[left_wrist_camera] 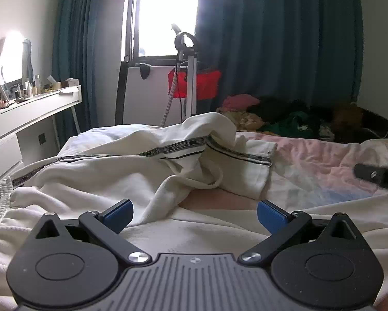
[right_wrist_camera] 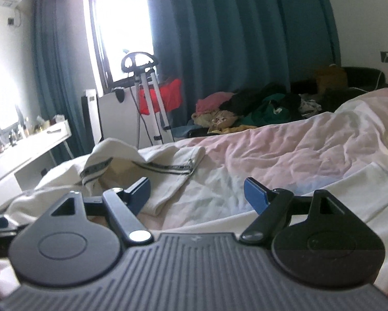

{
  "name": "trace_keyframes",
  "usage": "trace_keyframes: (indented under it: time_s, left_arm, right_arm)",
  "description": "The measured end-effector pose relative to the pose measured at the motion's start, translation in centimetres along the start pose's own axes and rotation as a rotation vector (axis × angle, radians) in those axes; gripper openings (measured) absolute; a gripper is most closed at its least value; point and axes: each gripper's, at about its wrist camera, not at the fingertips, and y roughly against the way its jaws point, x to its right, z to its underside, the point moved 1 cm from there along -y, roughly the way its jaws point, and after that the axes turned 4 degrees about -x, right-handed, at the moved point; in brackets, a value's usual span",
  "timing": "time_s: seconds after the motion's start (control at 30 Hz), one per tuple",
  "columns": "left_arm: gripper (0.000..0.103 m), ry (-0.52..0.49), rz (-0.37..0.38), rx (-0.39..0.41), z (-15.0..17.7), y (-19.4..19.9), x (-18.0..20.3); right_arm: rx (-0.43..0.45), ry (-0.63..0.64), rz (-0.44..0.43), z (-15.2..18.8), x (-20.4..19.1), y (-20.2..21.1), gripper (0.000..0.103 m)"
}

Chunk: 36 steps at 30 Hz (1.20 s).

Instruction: Fold clothes

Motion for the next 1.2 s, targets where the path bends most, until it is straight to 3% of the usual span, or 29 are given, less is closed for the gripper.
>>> trace_keyframes:
  time_s: [0.33, 0.57, 1.03, 1.2]
  left_arm:
    - [0.103, 0.003, 0.025, -0.001, 0.1, 0.6, 0.0]
    - [0.103, -0.032, 0.001, -0.021, 0.3, 0.4, 0.4]
    - [0.103, 0.013, -0.003, -0.033, -0.2, 0.8, -0.5]
    - [0.103, 0.027, -0.009, -0.055, -0.3, 0.4, -1.0]
  right_arm:
    - [-0.076, 0.106, 0.02, 1.9, -2.3, -1.1, 0.081]
    - [-0.121, 0.135, 0.018, 3.0, -3.1, -2.2, 0.081]
    - [-0.174, 0.184, 0.042, 4.7, -3.7, -4.2, 0.08]
    - [-0.204, 0.039, -0.047, 4.4, -3.2, -5.4, 0.08]
